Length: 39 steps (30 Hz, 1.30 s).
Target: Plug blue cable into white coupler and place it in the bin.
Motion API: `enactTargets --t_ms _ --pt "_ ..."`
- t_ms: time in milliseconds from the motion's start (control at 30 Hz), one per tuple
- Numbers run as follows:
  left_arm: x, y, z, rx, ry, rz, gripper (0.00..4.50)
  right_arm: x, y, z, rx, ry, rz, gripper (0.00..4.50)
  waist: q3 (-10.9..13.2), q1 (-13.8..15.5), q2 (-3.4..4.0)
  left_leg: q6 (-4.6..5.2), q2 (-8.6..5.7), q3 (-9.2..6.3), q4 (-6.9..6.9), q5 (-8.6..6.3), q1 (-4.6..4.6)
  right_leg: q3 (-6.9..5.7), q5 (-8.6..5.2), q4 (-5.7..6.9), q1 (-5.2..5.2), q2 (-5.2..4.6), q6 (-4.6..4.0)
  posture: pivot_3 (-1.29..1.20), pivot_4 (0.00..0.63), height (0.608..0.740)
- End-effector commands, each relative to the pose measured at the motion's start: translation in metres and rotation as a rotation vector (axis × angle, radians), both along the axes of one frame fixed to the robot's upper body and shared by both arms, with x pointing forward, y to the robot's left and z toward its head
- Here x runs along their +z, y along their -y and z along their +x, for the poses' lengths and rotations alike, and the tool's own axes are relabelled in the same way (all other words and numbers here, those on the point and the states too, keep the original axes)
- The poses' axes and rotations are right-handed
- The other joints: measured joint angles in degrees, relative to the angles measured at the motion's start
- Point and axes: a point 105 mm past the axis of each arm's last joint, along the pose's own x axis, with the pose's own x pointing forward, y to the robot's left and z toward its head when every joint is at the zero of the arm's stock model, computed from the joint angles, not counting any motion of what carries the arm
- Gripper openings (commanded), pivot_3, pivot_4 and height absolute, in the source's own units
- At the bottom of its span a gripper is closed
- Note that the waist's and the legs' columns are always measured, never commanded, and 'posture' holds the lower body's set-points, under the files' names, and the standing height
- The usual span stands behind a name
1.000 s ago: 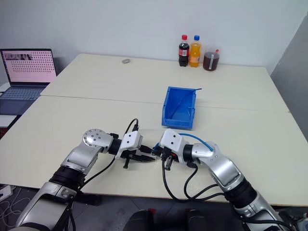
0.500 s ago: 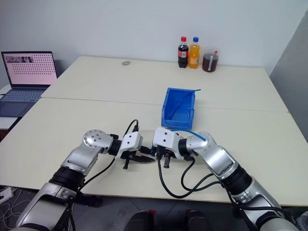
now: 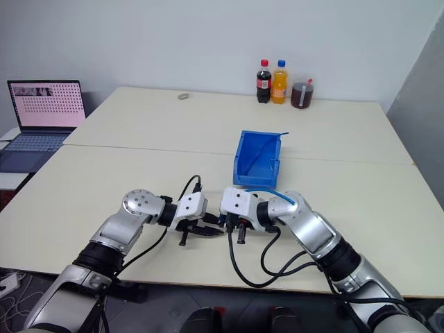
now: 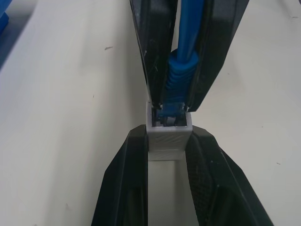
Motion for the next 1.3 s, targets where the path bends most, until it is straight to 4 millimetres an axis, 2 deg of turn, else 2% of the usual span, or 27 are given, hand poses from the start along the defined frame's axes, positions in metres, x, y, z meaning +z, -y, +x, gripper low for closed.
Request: enactTargets --t_ms 33,67,200,300,433,567,667,767,867,1067,1100,1167,1300 --pt "-0.017 -0.008 -0.004 0.046 -0.035 0.037 1.49 0.000 0.019 0.006 -0.100 -0.003 0.037 0.10 0.0 0.1 0.00 0.00 0.00 0.00 0.00 0.00 0.00 0.00 -0.01 0.00 0.01 -0.01 0.01 0.00 0.150 0.740" --pt "-0.016 -0.010 -0.005 0.055 -0.037 0.030 1.60 0.006 0.021 0.006 -0.116 0.003 0.066 0.10 0.0 0.0 0.00 0.00 0.00 -0.01 0.01 0.00 0.00 -0.01 -0.01 0.00 0.01 -0.01 0.03 0.00 0.150 0.740" --pt "-0.010 -0.013 -0.005 0.089 -0.019 -0.004 2.51 0.016 0.025 0.002 -0.143 0.012 0.117 0.10 0.1 -0.2 0.00 0.00 0.04 0.03 -0.02 0.00 -0.05 0.03 0.01 0.04 -0.09 0.01 -0.02 0.00 0.150 0.740" --pt "0.002 -0.016 -0.007 0.133 -0.023 -0.075 3.06 0.022 0.025 -0.003 -0.145 0.015 0.144 0.10 0.1 -0.3 0.00 0.00 0.06 0.03 -0.06 0.00 -0.07 0.04 -0.01 0.05 -0.15 0.03 -0.05 0.00 0.150 0.740" --pt "0.036 -0.026 -0.001 0.275 0.033 -0.205 3.75 0.051 0.035 -0.002 -0.206 0.039 0.249 0.10 0.4 -0.5 -0.03 -0.01 0.09 0.01 -0.10 0.00 -0.25 0.03 -0.02 0.06 -0.32 0.05 -0.09 0.00 0.150 0.740" --pt "0.071 -0.028 0.018 0.448 0.182 -0.281 4.48 0.090 0.063 0.017 -0.333 0.089 0.367 0.10 0.7 -0.3 -0.21 -0.01 0.08 -0.07 -0.07 0.00 -0.34 -0.03 -0.02 0.08 -0.35 0.05 -0.08 0.00 0.150 0.740" --pt "0.094 -0.027 0.036 0.596 0.299 -0.319 4.50 0.112 0.077 0.036 -0.408 0.105 0.441 0.10 0.9 -0.1 -0.30 -0.01 0.04 -0.07 -0.03 0.00 -0.34 -0.02 0.03 0.04 -0.31 0.01 0.01 0.00 0.150 0.740" --pt "0.108 -0.016 0.042 0.633 0.324 -0.363 4.50 0.124 0.083 0.060 -0.477 0.109 0.493 0.10 1.0 -0.2 -0.43 -0.01 0.04 -0.07 -0.01 0.00 -0.33 -0.02 0.05 0.02 -0.29 0.03 0.00 0.00 0.150 0.740" --pt "0.112 -0.005 0.039 0.606 0.322 -0.378 4.50 0.127 0.078 0.083 -0.497 0.083 0.502 0.10 1.0 -0.7 -0.38 -0.01 0.04 0.00 -0.06 0.00 -0.33 0.04 0.10 0.00 -0.32 0.04 -0.09 0.00 0.150 0.740" --pt "0.113 0.000 0.042 0.603 0.331 -0.373 4.50 0.127 0.077 0.124 -0.536 0.033 0.430 0.10 1.2 -1.1 -0.26 -0.01 0.03 0.05 -0.15 0.00 -0.35 0.06 0.10 -0.01 -0.38 0.04 -0.13 0.00 0.150 0.740" --pt "0.114 0.001 0.042 0.601 0.334 -0.372 4.50 0.126 0.080 0.130 -0.536 0.028 0.389 0.81 1.2 -1.1 -0.25 -0.01 0.03 0.04 -0.15 0.00 -0.35 0.05 0.10 -0.03 -0.38 0.03 -0.13 0.00 0.150 0.740" --pt "0.116 -0.001 0.044 0.608 0.345 -0.370 4.50 0.125 0.091 0.133 -0.505 0.007 0.276 1.15 1.4 -1.1 -0.20 -0.02 0.01 0.07 -0.14 0.00 -0.36 0.06 0.10 -0.04 -0.38 0.01 -0.13 0.00 0.150 0.740" --pt "0.117 -0.008 0.046 0.630 0.349 -0.366 4.50 0.120 0.116 0.129 -0.448 0.000 0.120 2.18 1.6 -0.2 -0.11 -0.03 -0.03 0.08 -0.15 -0.02 -0.39 0.03 0.09 -0.11 -0.39 -0.04 -0.15 0.00 0.150 0.740"
